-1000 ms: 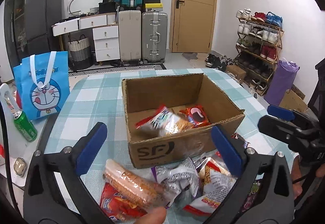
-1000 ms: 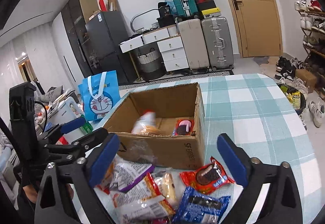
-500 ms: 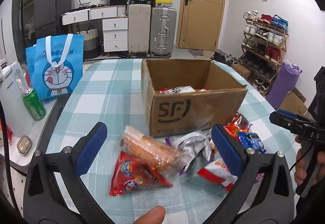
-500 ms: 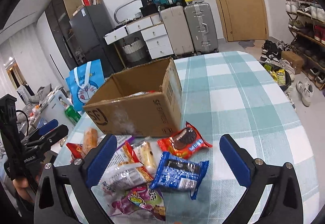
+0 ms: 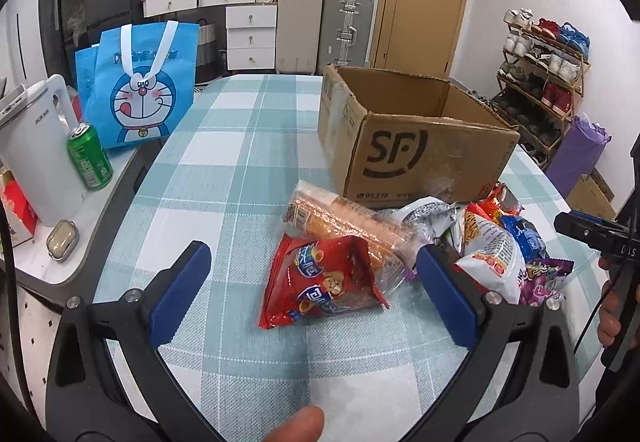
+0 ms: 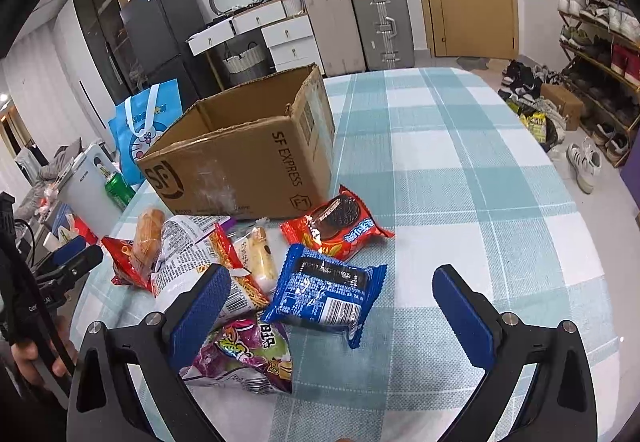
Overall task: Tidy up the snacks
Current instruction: 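Withdraw both tools from the box back toward the remaining snacks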
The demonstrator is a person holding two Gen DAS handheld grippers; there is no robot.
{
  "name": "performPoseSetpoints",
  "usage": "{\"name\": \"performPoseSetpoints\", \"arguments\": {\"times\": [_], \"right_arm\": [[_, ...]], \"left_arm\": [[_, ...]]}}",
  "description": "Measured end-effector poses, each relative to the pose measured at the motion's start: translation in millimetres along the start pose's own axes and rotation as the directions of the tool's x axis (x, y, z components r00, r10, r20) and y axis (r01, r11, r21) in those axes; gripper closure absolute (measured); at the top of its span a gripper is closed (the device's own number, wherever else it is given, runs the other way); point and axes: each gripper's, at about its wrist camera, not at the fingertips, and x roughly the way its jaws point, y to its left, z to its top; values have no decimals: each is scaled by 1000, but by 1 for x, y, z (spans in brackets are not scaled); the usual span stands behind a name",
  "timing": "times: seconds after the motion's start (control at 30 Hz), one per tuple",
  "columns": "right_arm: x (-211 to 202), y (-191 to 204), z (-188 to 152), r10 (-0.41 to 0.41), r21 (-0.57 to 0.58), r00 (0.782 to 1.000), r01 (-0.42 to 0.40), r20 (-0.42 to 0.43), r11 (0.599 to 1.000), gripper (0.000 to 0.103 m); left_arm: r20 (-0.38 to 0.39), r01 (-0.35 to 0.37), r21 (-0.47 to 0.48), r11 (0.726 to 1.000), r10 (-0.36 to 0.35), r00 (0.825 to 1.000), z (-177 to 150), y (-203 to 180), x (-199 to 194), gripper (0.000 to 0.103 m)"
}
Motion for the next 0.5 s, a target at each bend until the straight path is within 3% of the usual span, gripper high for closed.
{"name": "performPoseSetpoints", "arguments": {"times": [0.23,0.5], "right_arm": [[15,-4,-4,7,30,998,-5,-61,1000,0],[37,-16,-11,83,115,989,-69,-123,991,2]], "left_arm": [[-50,-3,20,1000,4,999,0,-4,10,1],[-85,14,35,999,-11,996,-2,-5,22,1]]}}
